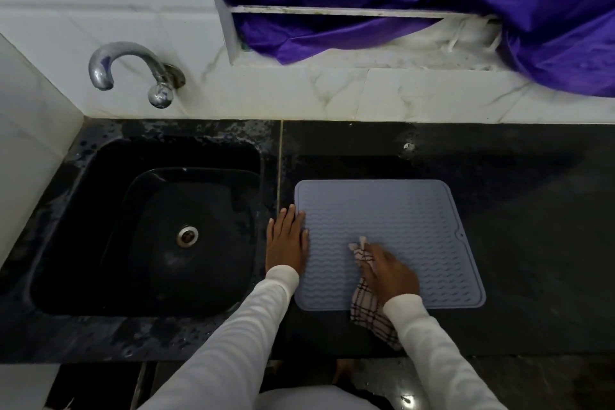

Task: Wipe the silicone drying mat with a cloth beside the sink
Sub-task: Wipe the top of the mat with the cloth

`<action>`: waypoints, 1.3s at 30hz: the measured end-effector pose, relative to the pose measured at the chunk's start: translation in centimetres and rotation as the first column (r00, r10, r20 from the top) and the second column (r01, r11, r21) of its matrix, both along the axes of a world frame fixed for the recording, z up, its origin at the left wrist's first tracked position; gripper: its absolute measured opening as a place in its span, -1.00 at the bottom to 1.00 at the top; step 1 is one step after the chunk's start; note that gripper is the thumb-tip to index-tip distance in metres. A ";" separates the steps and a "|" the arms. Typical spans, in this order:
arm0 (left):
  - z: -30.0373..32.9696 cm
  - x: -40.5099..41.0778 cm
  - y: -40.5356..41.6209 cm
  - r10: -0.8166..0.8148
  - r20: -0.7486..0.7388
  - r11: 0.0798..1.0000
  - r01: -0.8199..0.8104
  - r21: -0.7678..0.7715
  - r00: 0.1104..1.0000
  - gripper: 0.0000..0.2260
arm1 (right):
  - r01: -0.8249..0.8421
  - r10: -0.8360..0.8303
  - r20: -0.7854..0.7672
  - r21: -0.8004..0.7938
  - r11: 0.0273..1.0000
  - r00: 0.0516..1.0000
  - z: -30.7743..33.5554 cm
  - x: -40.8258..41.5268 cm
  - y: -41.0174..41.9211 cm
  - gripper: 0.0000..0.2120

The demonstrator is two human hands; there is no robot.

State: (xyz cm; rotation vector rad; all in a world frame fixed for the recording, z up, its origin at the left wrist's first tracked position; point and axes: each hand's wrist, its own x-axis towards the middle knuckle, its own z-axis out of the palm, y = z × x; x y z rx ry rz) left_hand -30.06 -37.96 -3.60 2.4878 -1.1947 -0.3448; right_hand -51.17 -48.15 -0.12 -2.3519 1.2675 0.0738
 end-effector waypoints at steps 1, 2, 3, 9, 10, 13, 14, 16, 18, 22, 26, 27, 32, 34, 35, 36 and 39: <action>0.1 0.0 0.0 -0.002 0.003 1.000 0.002 0.004 1.000 -0.40 | 0.032 -0.032 -0.008 0.022 0.999 0.999 0.2 -0.8 -0.6 -0.51; 0.1 0.0 0.1 -0.003 0.003 1.000 0.003 0.011 1.000 -0.43 | 0.056 -0.056 -0.010 0.041 0.998 0.998 0.2 -1.5 -1.2 -0.51; 0.1 0.0 0.1 -0.005 0.000 1.000 0.005 0.020 1.000 -0.47 | 0.081 -0.080 -0.014 0.051 0.995 0.997 0.5 -2.2 -1.7 -0.52; 0.0 0.1 0.1 -0.015 0.001 0.999 0.015 0.028 1.000 -0.39 | 0.207 -0.205 -0.037 0.058 0.977 0.978 1.2 -6.1 -4.6 -0.54; -0.1 0.1 0.1 -0.018 0.002 0.999 0.018 0.030 1.000 -0.38 | 0.236 -0.234 -0.041 0.063 0.970 0.971 1.4 -6.7 -5.0 -0.54; -0.1 0.1 0.1 -0.025 0.008 0.999 0.024 0.044 1.000 -0.37 | 0.346 -0.339 -0.108 0.064 0.936 0.935 2.1 -8.9 -6.3 -0.57; -0.1 0.1 0.1 -0.025 0.011 0.999 0.024 0.047 1.000 -0.37 | 0.368 -0.360 -0.125 0.055 0.928 0.925 2.2 -9.7 -6.7 -0.57; -0.1 0.1 0.1 -0.030 0.017 0.998 0.029 0.061 0.999 -0.38 | 0.416 -0.406 -0.149 0.039 0.909 0.902 2.5 -11.1 -7.3 -0.55; -0.2 0.1 0.1 -0.033 0.027 0.997 0.031 0.073 0.999 -0.38 | 0.460 -0.449 -0.168 0.035 0.887 0.878 2.7 -12.0 -7.9 -0.56; -0.3 0.1 0.1 -0.032 0.033 0.996 0.030 0.078 0.999 -0.40 | 0.492 -0.477 -0.183 0.042 0.870 0.860 2.9 -12.1 -8.4 -0.58; -0.2 0.1 0.1 -0.032 0.032 0.997 0.030 0.073 0.999 -0.39 | 0.510 -0.495 -0.189 0.042 0.859 0.848 2.6 -11.6 -8.2 -0.60; -0.2 0.1 0.1 -0.032 0.031 0.997 0.030 0.071 0.999 -0.38 | 0.507 -0.491 -0.190 0.041 0.861 0.850 2.7 -11.5 -8.0 -0.60; -0.2 0.0 0.1 -0.022 0.023 0.999 0.021 0.046 0.999 -0.38 | 0.421 -0.417 -0.110 0.019 0.907 0.902 3.8 -9.2 -6.4 -0.55; -0.1 0.0 0.1 -0.024 0.024 0.999 0.022 0.046 0.999 -0.39 | 0.336 -0.337 0.016 0.056 0.940 0.941 3.9 -7.3 -4.6 -0.57; -0.2 0.0 0.1 -0.024 0.024 0.999 0.023 0.045 0.999 -0.39 | 0.272 -0.277 0.070 0.073 0.959 0.958 3.8 -6.2 -3.5 -0.58; -0.2 0.0 0.1 -0.024 0.023 0.999 0.023 0.039 0.999 -0.39 | 0.196 -0.206 0.110 0.098 0.976 0.972 3.6 -4.9 -2.3 -0.58; -0.2 0.0 0.1 -0.015 0.017 1.000 0.015 0.013 1.000 -0.40 | -0.074 0.056 0.175 0.099 0.992 0.983 3.0 0.1 1.9 -0.53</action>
